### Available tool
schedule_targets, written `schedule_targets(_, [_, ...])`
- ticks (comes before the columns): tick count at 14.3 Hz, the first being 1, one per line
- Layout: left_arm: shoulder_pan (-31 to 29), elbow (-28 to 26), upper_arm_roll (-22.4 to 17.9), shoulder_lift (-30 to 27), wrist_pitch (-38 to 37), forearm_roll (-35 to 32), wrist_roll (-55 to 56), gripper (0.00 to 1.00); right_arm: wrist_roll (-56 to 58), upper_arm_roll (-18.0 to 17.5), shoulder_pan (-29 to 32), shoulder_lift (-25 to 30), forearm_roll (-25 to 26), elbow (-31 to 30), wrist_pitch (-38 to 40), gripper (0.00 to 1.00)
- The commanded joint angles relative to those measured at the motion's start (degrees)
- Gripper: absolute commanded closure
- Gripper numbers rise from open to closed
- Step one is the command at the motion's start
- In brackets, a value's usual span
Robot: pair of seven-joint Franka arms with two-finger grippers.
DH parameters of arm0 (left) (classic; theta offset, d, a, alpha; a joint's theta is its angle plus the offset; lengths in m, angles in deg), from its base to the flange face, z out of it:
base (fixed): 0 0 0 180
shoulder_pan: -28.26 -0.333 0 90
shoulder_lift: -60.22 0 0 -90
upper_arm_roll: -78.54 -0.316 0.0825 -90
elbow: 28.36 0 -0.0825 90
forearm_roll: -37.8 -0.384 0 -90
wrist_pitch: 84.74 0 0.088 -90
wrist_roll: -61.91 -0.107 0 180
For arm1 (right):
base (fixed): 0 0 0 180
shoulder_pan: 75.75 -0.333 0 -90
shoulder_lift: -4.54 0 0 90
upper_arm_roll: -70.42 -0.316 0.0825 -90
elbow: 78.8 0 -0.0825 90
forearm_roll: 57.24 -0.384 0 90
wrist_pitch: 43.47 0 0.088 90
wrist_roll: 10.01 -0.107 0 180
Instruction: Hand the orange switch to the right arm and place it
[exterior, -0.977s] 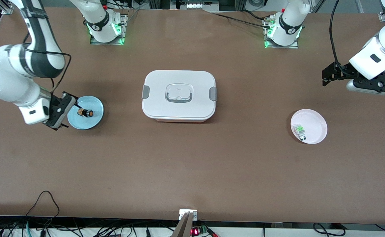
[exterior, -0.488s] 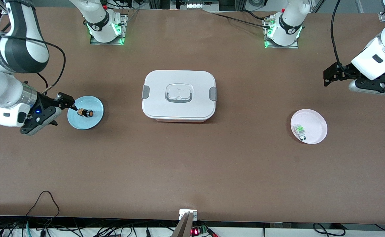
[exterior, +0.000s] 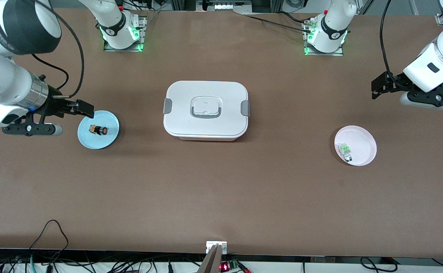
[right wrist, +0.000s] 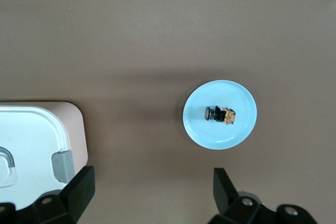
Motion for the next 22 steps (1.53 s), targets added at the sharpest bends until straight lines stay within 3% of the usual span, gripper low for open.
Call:
schedule_targets(1, [0.1, 1.5, -0.1, 0.4, -1.1, 0.6, -0.5, 0.0, -1.2, 4.5, 0.2, 2.4, 2.3, 1.3, 3.2, 0.0])
schedule_targets(4, [0.1, 1.5, -0.1, 0.4, -1.1, 0.6, -0.5, 0.0, -0.9, 7.0, 1.9, 4.0, 6.3, -0.3, 4.7, 0.0])
schedule_targets(7, [0.1, 1.5, -0.1, 0.4, -1.1, 0.6, -0.5, 0.0, 7.7, 7.0, 5.9, 4.9, 6.1, -1.9, 4.1, 0.0])
schedule_targets(10, [0.1, 1.5, -0.1, 0.4, -1.1, 0.6, -0.5, 0.0, 10.1, 6.6, 6.0, 5.7, 6.2, -2.5, 4.9, 0.0])
schedule_targets(15, [0.0, 1.4, -0.1, 0.4, -1.1, 0.7, -0.5, 0.0, 14.0, 8.0, 6.1, 17.6, 5.5, -20.0, -7.6, 0.0])
schedule_targets(18, [0.0, 1.5, -0.1, 0.4, -1.1, 0.7, -0.5, 0.0, 17.5, 11.2, 6.1, 17.7, 0.5, -20.4, -6.7, 0.0])
schedule_targets(22, [0.0, 1.4, -0.1, 0.4, -1.1, 0.7, -0.5, 0.0, 11.1, 9.4, 5.6, 18.0, 1.0, -19.5, -4.9, 0.0])
